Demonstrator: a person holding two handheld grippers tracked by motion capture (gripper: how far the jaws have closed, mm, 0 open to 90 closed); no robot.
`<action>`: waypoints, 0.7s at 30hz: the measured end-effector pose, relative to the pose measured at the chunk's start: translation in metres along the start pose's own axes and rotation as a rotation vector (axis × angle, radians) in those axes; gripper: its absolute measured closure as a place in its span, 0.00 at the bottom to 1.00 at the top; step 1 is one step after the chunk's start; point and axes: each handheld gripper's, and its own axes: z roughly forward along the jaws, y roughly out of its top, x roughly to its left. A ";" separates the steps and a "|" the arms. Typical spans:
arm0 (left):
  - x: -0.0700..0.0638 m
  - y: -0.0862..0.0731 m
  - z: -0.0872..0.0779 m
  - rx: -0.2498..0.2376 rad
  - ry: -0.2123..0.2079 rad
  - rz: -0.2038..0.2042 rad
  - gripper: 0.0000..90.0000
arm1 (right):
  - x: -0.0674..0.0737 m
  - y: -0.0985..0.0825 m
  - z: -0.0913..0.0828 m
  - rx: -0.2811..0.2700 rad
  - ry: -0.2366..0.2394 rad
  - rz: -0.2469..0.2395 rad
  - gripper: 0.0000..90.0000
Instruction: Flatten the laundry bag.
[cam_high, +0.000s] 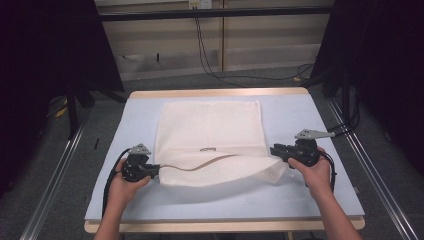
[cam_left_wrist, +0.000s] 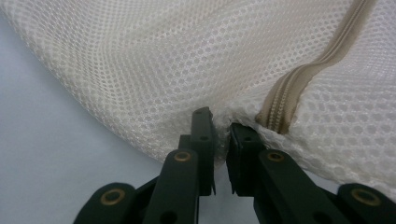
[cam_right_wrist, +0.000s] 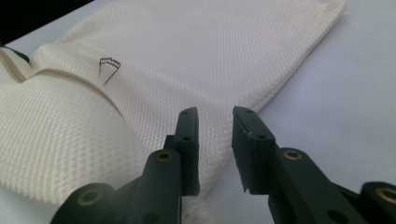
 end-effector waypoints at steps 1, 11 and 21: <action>0.000 -0.001 0.001 0.004 -0.007 -0.001 0.92 | -0.001 0.001 -0.001 -0.007 0.000 0.005 0.80; 0.006 -0.006 -0.002 0.023 -0.004 -0.041 0.89 | -0.005 -0.011 0.005 0.065 -0.019 -0.012 0.84; 0.006 -0.008 -0.011 0.040 0.017 -0.057 0.80 | 0.006 -0.021 0.019 0.132 -0.001 -0.060 0.75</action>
